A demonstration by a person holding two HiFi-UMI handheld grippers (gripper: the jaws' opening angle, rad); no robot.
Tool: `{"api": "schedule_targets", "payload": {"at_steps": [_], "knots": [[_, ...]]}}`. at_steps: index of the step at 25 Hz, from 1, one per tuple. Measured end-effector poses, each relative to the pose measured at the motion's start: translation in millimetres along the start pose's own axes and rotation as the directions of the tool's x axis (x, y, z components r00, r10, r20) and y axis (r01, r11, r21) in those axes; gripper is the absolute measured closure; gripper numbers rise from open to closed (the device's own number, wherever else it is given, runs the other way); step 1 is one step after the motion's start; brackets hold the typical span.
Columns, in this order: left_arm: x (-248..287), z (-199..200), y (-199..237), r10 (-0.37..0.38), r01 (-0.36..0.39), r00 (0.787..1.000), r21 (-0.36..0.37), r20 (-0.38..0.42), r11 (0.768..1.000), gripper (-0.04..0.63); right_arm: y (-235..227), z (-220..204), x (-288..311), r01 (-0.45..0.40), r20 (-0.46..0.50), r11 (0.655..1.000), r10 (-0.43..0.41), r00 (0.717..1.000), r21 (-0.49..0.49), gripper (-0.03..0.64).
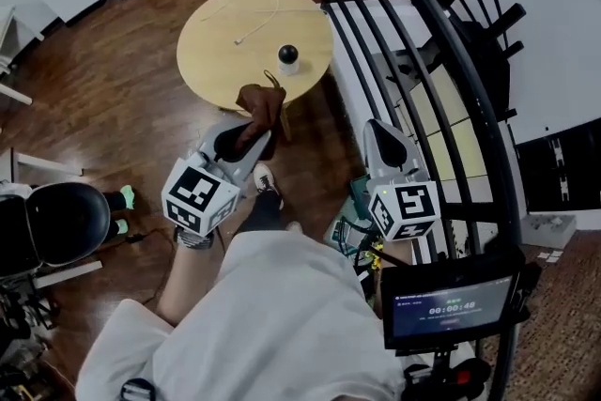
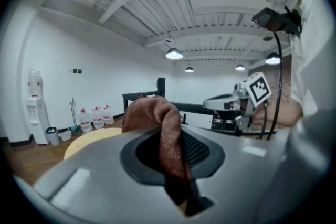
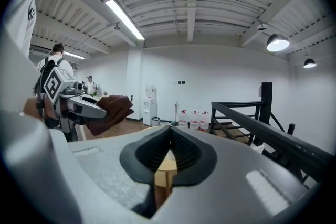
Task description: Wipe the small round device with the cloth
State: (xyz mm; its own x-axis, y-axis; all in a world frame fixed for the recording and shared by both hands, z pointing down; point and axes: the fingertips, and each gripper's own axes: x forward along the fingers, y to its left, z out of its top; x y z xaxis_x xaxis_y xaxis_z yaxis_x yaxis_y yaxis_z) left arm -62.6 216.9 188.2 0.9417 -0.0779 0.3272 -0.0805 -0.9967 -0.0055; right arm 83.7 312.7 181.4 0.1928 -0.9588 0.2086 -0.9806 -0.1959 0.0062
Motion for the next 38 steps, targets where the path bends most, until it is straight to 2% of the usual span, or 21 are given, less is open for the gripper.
{"api": "schedule_targets", "payload": {"at_steps": [3, 8, 13, 18, 26, 38], "knots": [[-19, -4, -35, 0.005, -0.005, 1.000, 0.006, 0.008, 1.000, 0.526, 11, -11, -35, -0.022, 0.000, 1.000, 0.022, 1.000, 0.006, 0.612], [-48, -4, -56, 0.049, -0.049, 0.999, -0.003, 0.023, 0.999, 0.526, 22, -17, -64, -0.041, 0.006, 0.999, 0.041, 0.999, 0.024, 0.612], [-62, -8, -49, 0.077, -0.077, 0.997, -0.003, 0.024, 0.997, 0.526, 40, -7, -64, -0.065, 0.050, 0.998, 0.065, 0.997, -0.001, 0.612], [-69, 2, -48, 0.058, -0.059, 0.997, 0.032, 0.051, 0.998, 0.526, 63, 19, -65, -0.085, 0.138, 0.994, 0.094, 0.986, -0.069, 0.612], [-75, 7, -40, 0.039, -0.043, 0.997, 0.054, 0.070, 0.998, 0.526, 91, 24, -41, -0.127, 0.116, 0.988, 0.137, 0.984, -0.088, 0.614], [-81, 6, -22, 0.033, -0.037, 0.996, 0.051, 0.082, 0.998, 0.526, 104, 29, -26, -0.128, 0.104, 0.985, 0.140, 0.985, -0.115, 0.614]]}}
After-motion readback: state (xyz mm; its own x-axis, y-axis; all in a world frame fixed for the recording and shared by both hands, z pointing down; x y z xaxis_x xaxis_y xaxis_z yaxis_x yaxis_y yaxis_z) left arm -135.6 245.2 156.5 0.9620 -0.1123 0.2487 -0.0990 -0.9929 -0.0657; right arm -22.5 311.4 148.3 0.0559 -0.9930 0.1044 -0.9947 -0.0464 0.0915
